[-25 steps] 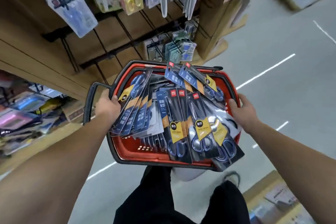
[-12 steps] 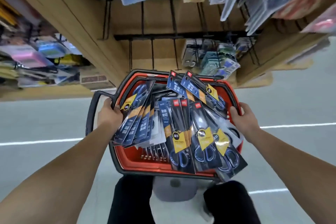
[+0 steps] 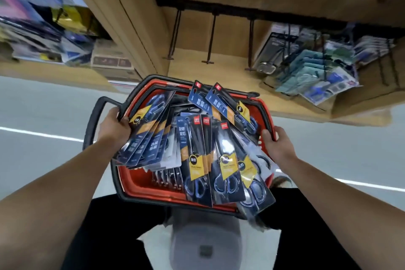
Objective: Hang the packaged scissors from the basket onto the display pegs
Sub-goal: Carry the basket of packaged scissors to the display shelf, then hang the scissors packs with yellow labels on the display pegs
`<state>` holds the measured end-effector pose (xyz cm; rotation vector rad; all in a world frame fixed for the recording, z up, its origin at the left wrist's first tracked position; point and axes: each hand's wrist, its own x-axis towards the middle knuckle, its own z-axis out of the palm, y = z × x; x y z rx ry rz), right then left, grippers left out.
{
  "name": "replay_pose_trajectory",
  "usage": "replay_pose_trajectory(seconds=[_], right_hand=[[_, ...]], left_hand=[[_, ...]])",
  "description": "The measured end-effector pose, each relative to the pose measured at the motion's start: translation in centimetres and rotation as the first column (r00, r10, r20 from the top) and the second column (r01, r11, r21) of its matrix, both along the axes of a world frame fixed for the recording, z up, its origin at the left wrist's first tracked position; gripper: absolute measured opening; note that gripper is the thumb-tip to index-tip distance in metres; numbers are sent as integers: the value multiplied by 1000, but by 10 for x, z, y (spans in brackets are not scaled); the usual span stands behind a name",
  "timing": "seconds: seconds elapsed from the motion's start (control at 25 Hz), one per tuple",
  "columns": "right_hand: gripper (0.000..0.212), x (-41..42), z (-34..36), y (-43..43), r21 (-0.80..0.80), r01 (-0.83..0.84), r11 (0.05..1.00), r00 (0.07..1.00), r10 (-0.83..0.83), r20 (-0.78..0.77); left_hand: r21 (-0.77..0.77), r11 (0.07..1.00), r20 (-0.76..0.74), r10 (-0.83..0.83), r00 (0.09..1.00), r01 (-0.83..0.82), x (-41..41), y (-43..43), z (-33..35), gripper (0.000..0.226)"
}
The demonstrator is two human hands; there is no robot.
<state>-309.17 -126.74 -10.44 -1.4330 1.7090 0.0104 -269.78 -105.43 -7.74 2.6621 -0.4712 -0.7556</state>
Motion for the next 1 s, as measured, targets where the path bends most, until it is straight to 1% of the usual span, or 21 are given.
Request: replay_pose_trajectory(seconds=[0.12, 0.24, 0.36, 0.44, 0.52, 0.68, 0.76, 0.8, 0.88, 0.92, 1.0], right_hand=[[45, 21, -43, -14, -78, -22, 997, 1000, 21, -15], [48, 36, -61, -31, -199, -60, 978, 998, 56, -27], [58, 45, -68, -35, -203, -65, 977, 998, 62, -20], [64, 47, -73, -36, -211, -81, 974, 996, 72, -49], [69, 57, -73, -39, -220, -98, 971, 993, 81, -86], [89, 75, -79, -55, -264, -139, 954, 989, 119, -90], [87, 80, -82, -62, -276, -190, 942, 981, 170, -94], [85, 80, -84, -63, -282, -232, 931, 972, 210, -106], [83, 77, -87, -60, -311, -270, 911, 961, 237, -141], [84, 76, -91, -63, -326, -269, 906, 960, 225, -167], [86, 69, -91, -57, -316, -297, 901, 947, 235, -219]], left_hand=[[-21, 999, 28, 47, 998, -46, 13, -4, -45, 34], [-48, 995, 62, 87, 994, -84, 28, -11, -65, 40], [-82, 993, 55, 92, 994, -87, 39, -15, -64, 36], [-110, 991, 62, 85, 994, -78, 41, -19, -61, 33], [-108, 992, 85, 73, 994, -64, 46, -21, -59, 34], [-86, 995, 120, 67, 990, -57, 59, -19, -65, 28], [-49, 998, 117, 49, 992, -43, 64, -13, -67, 25], [-49, 998, 113, 32, 993, -27, 67, -12, -69, 22], [-45, 999, 125, 14, 992, -8, 66, -10, -68, 20], [-39, 999, 139, 0, 990, 6, 67, -12, -68, 23], [-23, 999, 134, -26, 991, 29, 69, -13, -66, 36]])
